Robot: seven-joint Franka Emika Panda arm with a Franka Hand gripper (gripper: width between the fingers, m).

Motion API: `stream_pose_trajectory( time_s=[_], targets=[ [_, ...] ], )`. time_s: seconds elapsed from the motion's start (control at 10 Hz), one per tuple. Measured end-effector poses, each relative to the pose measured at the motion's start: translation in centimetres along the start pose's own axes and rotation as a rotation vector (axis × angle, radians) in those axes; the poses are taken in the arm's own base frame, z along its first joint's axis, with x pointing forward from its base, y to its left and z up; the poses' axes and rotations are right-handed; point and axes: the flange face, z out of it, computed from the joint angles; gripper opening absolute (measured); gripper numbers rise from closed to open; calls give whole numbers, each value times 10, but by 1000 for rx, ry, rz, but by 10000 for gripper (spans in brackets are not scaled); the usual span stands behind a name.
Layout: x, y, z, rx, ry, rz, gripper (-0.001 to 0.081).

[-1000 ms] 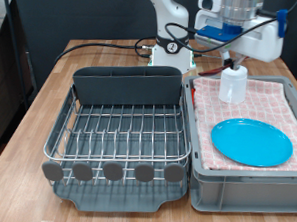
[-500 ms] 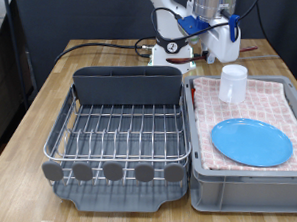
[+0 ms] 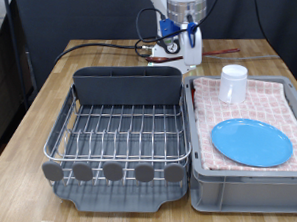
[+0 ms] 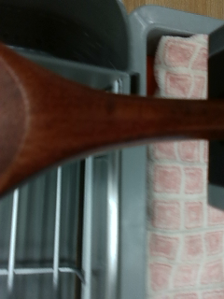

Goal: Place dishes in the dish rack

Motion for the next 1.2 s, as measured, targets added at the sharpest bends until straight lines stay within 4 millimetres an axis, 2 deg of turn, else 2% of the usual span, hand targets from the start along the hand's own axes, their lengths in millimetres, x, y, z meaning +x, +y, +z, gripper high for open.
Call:
stream_pose_trajectory(
  time_s=[0.5,0.8,1.0,1.2],
  targets=[
    [73,-4,25,-15,-75,48,73],
    [111,-6,30,-67,-109,7,73],
    [128,-9,31,-116,-165,-27,73],
    [132,-9,32,-145,-217,-50,73]
  ],
)
